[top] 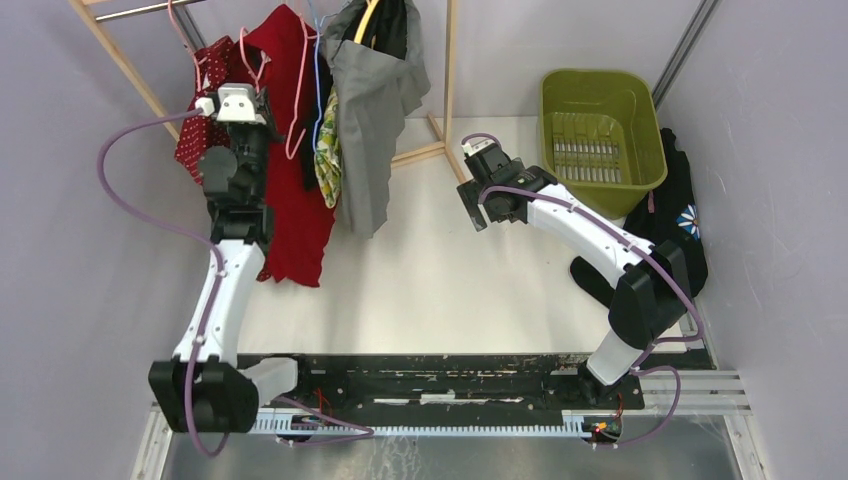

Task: Remove the skirt from the hanger
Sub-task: Pick up the hanger from the clothesline.

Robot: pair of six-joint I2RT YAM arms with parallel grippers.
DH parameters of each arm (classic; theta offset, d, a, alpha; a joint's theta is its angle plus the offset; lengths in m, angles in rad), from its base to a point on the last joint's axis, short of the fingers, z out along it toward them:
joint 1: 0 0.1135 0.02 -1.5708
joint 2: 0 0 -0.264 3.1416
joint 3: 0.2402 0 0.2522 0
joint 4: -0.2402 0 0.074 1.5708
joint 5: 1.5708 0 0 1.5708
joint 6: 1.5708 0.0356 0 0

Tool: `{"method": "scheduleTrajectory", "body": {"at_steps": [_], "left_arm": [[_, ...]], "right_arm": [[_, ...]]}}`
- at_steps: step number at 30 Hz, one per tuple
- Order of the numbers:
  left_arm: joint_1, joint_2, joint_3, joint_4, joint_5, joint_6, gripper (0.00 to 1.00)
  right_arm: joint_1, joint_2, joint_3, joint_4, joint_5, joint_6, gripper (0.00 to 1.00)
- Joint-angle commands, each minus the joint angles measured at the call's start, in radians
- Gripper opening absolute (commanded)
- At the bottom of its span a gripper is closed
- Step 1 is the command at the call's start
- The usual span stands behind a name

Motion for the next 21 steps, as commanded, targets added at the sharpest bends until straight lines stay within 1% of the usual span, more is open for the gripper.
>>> {"method": "scheduleTrajectory", "body": {"at_steps": [1, 4, 8, 12, 16, 18, 21], "left_arm": [[0.008, -0.149, 0.056, -0.178, -0.018, 0.128, 0.03], [0.011, -0.217, 0.044, -0.294, -0.045, 0.146, 0.03], [0.012, -0.275, 0.012, -0.353, -0.032, 0.130, 0.03], [0.012, -0.307, -0.014, -0.387, 0.009, 0.080, 0.03], [0.012, -0.358, -0.036, -0.394, -0.018, 0.099, 0.03], [0.013, -0.361, -0.023, -0.417, -0.022, 0.108, 0.03], [0.012, -0.359, 0.010, -0.455, 0.010, 0.096, 0.03]], "right_arm": [[-0.003, -0.036, 0.018, 0.011, -0.005, 0.008, 1.00], [-0.002, -0.042, 0.020, 0.009, -0.015, 0.008, 1.00], [-0.002, -0.048, 0.010, 0.012, -0.033, 0.012, 1.00], [-0.001, -0.050, 0.006, 0.007, -0.050, 0.013, 1.00], [-0.001, -0.070, -0.006, 0.008, -0.046, 0.012, 1.00], [-0.001, -0.077, -0.015, 0.011, -0.039, 0.011, 1.00], [-0.001, -0.083, -0.015, 0.010, -0.046, 0.010, 1.00]]}}
